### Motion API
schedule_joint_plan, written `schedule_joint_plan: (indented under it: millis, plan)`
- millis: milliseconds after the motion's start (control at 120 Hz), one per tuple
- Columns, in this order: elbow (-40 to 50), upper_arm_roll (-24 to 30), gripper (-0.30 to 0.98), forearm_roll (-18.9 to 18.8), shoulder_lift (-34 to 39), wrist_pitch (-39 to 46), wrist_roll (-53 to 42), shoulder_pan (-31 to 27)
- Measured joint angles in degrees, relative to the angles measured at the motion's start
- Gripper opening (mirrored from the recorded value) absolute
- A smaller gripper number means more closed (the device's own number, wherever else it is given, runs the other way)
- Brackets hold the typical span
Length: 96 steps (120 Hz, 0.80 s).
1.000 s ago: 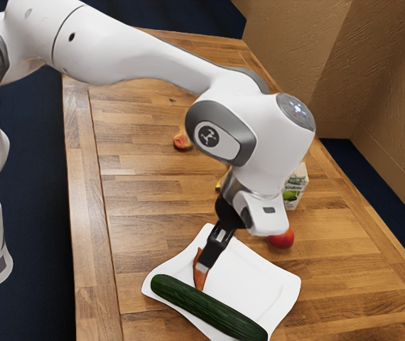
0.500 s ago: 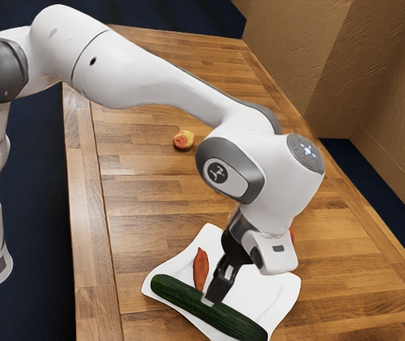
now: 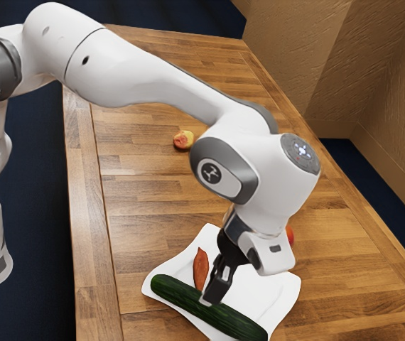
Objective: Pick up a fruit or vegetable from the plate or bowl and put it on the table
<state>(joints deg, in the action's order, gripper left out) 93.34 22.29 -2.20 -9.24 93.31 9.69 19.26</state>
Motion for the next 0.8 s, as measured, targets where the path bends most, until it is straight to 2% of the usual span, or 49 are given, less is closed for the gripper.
schedule_joint_plan:
  millis: [800]
  plan:
    - [7.16,-1.02,0.69,0.31,-0.02,5.29,1.59,0.14]
